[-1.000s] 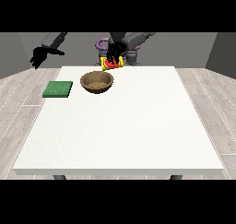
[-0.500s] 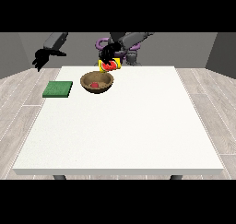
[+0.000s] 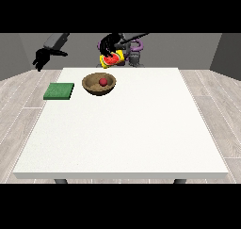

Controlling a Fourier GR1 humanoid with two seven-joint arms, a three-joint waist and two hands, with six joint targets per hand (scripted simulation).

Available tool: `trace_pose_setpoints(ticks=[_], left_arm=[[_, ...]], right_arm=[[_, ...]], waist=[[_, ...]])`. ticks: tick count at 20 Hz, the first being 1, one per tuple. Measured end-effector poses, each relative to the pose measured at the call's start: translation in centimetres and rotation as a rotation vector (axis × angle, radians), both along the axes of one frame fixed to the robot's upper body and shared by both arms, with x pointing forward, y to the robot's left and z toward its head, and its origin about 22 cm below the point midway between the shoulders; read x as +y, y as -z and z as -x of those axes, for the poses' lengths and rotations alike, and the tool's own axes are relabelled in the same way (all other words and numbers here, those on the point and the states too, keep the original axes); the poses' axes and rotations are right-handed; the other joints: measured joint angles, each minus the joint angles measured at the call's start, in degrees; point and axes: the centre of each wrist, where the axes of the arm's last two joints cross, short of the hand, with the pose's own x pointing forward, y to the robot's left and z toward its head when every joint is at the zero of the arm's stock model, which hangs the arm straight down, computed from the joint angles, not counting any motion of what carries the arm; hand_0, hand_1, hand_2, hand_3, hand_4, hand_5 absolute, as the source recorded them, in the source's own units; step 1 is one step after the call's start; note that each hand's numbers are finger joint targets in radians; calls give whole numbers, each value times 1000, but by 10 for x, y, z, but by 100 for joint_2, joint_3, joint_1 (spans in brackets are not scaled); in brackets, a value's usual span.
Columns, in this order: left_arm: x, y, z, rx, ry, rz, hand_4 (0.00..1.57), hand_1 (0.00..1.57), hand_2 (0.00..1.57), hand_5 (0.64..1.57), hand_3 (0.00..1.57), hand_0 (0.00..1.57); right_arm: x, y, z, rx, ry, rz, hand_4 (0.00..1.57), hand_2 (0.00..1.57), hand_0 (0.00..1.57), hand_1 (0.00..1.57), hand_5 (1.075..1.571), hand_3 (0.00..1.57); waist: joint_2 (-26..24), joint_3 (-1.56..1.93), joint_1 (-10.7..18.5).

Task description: Pick the cup and pour the ball into the bowl, then pick the bowl and place it on the pad

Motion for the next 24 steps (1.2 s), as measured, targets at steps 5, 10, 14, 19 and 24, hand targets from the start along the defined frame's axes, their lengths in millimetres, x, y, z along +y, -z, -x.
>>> trace_pose_setpoints(ticks=[5,10,14,19,24], left_arm=[[-1,-5,3,-17,8,3,1194,1349,1571,1456,1571,1349],[27,-18,-6,62,-18,340,998,415,1571,1565,1571,415],[73,-26,-21,102,-66,615,878,494,1571,1565,1551,494],[109,-29,-29,233,-55,957,775,1177,1400,1537,1125,1177],[136,-23,-33,333,5,1274,830,519,0,1545,0,519]], right_arm=[[-6,5,6,28,-10,-27,462,0,0,0,1557,0],[-7,14,13,79,8,-60,482,0,0,0,1561,0],[-4,14,12,76,46,-74,470,0,0,0,1557,0],[8,11,3,32,82,-89,256,0,0,0,1565,0],[28,8,-9,-11,45,-117,391,0,0,0,1570,0]], waist=[[87,-1,85],[26,-17,489],[93,-25,811],[524,-31,1017],[999,-31,932]])
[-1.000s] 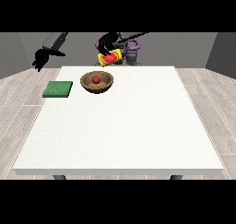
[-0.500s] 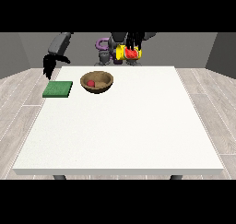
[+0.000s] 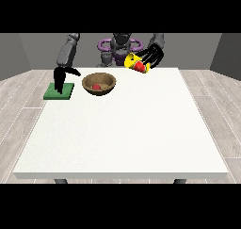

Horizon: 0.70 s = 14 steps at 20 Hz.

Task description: Pick the cup and pour the ball into the bowl, then pick the bowl and place it on the pad

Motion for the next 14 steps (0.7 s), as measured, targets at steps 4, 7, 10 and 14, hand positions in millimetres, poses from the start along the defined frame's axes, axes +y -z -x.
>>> trace_pose_setpoints(ticks=[4,7,10,14], left_arm=[[13,11,-1,23,31,232,0,0,0,1545,0,0],[27,30,0,67,51,351,0,0,0,1516,0,0],[49,52,-1,125,47,411,0,0,0,1523,0,0],[56,64,-1,163,45,450,0,0,0,1533,0,0]], right_arm=[[30,-6,-16,-23,-60,-7,373,0,0,0,1564,0],[46,1,-15,-7,-96,-5,235,0,0,0,1549,0],[70,7,-17,40,-124,1,20,0,0,0,1540,0],[78,14,-14,83,-153,10,33,0,0,0,1542,0]], waist=[[312,1,-266],[310,8,-439],[113,16,-614],[-75,22,-751]])
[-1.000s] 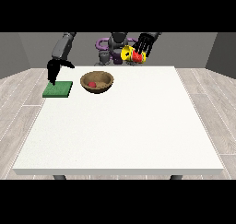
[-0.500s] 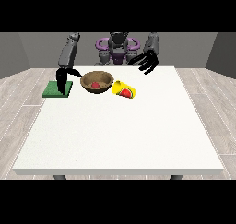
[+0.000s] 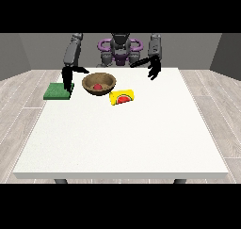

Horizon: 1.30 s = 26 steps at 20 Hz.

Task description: Pick the cup and pour the ball into the bowl, then pick the bowl and place it on the pad

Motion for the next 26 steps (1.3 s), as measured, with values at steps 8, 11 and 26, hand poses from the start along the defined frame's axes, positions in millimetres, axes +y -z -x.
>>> trace_pose_setpoints(ticks=[8,11,26], left_arm=[[-8,-9,1,-22,49,15,0,0,0,1555,0,0],[-14,-24,0,-66,90,5,0,0,0,1557,0,0],[0,-19,2,10,96,3,0,0,0,1564,0,0]], right_arm=[[4,30,16,11,18,-36,232,0,0,0,1545,0],[-8,33,23,-40,44,-52,133,0,0,0,1531,0],[41,34,9,72,77,-125,381,0,0,0,1551,0]], waist=[[77,-30,197],[193,-151,399],[-123,-36,560]])
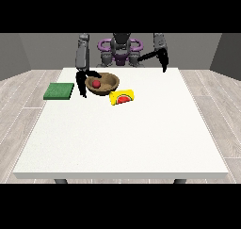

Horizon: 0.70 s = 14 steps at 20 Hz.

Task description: Pick the cup and pour the ball into the bowl, then pick the bowl and place it on the pad

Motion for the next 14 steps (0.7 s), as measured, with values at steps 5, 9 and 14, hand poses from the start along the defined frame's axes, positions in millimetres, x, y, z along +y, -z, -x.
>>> trace_pose_setpoints(ticks=[5,9,14], left_arm=[[6,-7,-1,-19,0,4,0,0,0,1567,0,0],[12,-13,-2,-43,3,2,0,0,0,1568,0,0],[18,0,2,-5,-3,19,0,0,0,1570,0,0]], right_arm=[[21,5,-3,35,19,6,656,1571,1570,1570,1570,823],[3,5,1,54,56,132,1053,1571,1571,1571,1550,1571],[3,3,-2,171,81,216,1023,1571,1571,1571,1555,1571]], waist=[[57,0,17],[90,-78,94],[-117,-48,99]])
